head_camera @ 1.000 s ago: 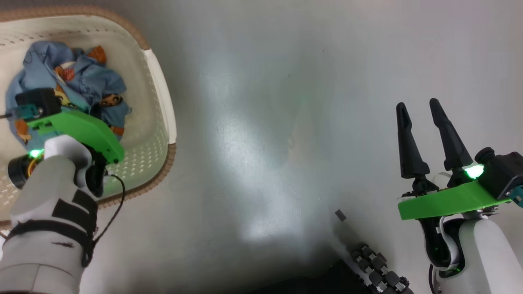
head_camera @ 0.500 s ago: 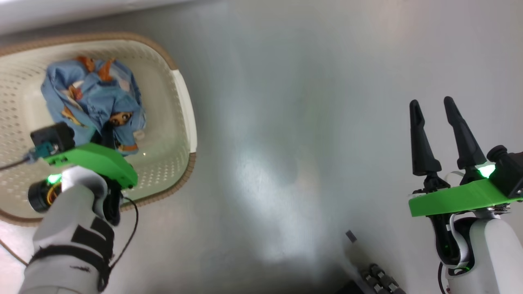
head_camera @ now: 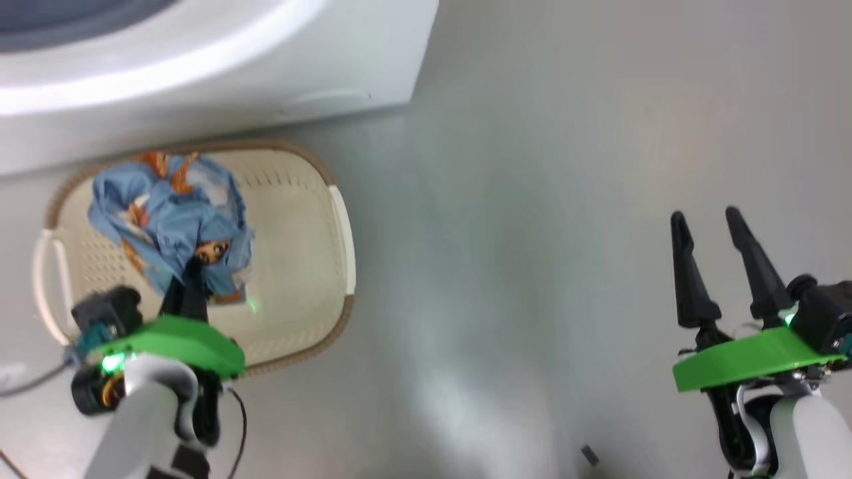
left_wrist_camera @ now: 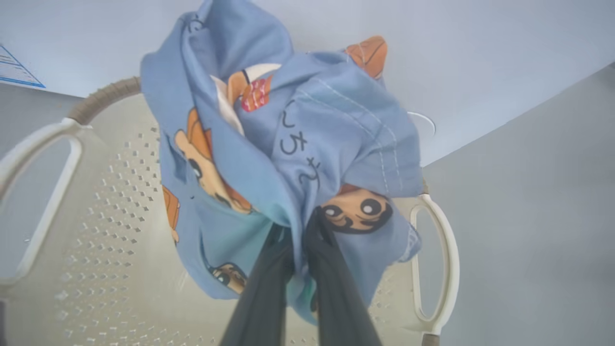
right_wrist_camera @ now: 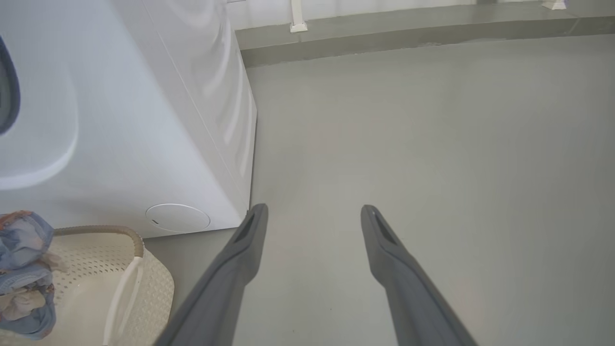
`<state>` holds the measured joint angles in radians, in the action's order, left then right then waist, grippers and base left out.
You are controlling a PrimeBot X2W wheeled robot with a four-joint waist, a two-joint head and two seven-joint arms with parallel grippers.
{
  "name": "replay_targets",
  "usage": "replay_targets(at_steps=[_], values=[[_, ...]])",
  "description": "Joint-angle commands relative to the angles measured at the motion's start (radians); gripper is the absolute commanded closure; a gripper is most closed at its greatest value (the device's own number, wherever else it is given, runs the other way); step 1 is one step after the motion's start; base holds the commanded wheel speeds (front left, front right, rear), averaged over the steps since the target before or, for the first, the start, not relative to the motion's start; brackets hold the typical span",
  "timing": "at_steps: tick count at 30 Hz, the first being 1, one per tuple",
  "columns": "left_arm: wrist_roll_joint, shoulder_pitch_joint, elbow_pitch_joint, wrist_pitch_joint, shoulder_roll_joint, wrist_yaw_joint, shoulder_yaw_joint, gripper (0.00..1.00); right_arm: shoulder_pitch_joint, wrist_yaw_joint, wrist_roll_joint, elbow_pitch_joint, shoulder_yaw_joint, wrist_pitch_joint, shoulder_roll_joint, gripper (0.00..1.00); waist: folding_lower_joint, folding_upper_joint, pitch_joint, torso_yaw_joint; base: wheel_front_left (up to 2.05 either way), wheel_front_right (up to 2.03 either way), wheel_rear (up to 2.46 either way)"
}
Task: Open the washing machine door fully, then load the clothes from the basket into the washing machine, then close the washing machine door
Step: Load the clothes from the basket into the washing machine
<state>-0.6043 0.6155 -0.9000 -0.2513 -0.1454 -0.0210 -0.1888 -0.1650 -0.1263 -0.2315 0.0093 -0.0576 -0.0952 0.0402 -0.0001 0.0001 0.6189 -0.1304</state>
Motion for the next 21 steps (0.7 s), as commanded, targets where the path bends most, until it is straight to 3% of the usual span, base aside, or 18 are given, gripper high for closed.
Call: replay_targets(at_steps=[1, 10, 21], values=[[0.034, -0.077, 0.066, -0.010, -0.019, -0.013, 0.044, 1.00, 0.044, -0.004, 0.013, -0.022, 0.019, 0.009, 0.010, 0.00, 0.0001, -0.0001, -0.152, 0.031, 0.00, 0.00, 0.00], [0.130, -0.312, 0.291, -0.010, 0.026, -0.019, 0.119, 1.00, 0.144, -0.004, 0.035, -0.038, 0.020, 0.055, 0.010, 0.00, 0.0001, -0.0001, -0.364, 0.055, 0.00, 0.00, 0.00], [0.202, -0.477, 0.454, -0.002, 0.018, -0.050, 0.095, 1.00, 0.244, -0.004, 0.048, -0.078, 0.019, 0.110, 0.010, 0.00, 0.0001, -0.0001, -0.546, 0.101, 0.00, 0.00, 0.00]])
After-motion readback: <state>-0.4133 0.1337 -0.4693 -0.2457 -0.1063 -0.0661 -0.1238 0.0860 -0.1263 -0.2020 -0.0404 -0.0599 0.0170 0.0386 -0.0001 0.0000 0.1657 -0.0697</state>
